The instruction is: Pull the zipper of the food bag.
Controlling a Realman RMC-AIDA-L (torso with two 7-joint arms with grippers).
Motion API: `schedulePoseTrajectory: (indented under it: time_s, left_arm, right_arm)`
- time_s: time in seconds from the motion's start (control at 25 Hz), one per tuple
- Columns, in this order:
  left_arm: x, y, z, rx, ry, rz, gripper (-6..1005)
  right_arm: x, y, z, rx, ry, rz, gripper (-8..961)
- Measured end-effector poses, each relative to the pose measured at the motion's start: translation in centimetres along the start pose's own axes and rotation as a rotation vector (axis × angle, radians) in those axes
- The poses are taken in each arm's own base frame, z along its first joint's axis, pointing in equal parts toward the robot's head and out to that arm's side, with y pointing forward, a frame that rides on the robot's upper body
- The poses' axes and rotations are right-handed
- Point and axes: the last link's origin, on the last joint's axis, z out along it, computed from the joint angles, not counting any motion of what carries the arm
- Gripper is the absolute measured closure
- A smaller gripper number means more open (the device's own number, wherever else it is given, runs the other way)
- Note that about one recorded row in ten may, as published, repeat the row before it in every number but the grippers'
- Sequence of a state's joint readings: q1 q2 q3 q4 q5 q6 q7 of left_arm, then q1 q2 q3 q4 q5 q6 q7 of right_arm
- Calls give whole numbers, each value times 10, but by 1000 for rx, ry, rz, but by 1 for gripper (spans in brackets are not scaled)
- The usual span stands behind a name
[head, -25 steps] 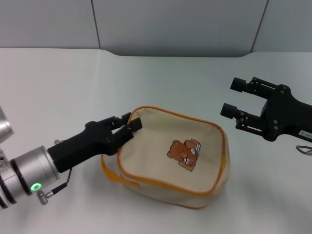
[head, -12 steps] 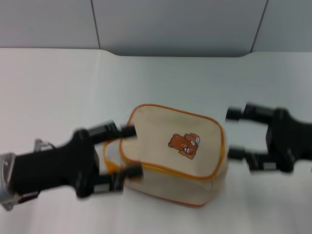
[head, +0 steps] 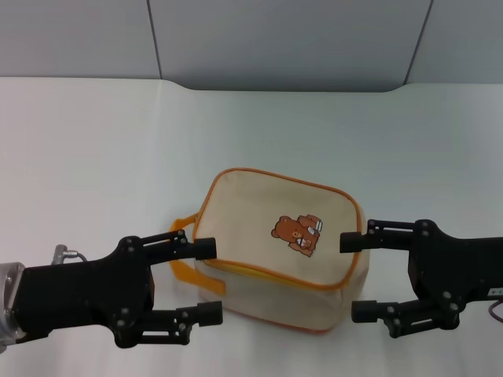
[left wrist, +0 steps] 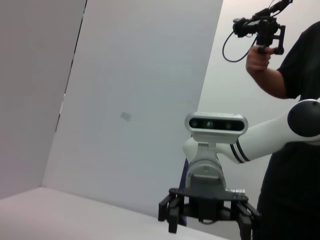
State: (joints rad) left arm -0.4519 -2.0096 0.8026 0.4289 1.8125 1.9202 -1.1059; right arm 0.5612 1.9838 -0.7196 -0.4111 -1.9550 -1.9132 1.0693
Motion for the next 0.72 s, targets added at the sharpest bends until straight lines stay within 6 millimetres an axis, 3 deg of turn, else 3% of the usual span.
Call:
schedulePoseTrajectory:
  time_s: [0.72]
  left_arm:
    - [-1, 2, -1, -9, -12, 2, 181]
  right_arm:
    - [2, 3, 1, -6, -12, 4, 115]
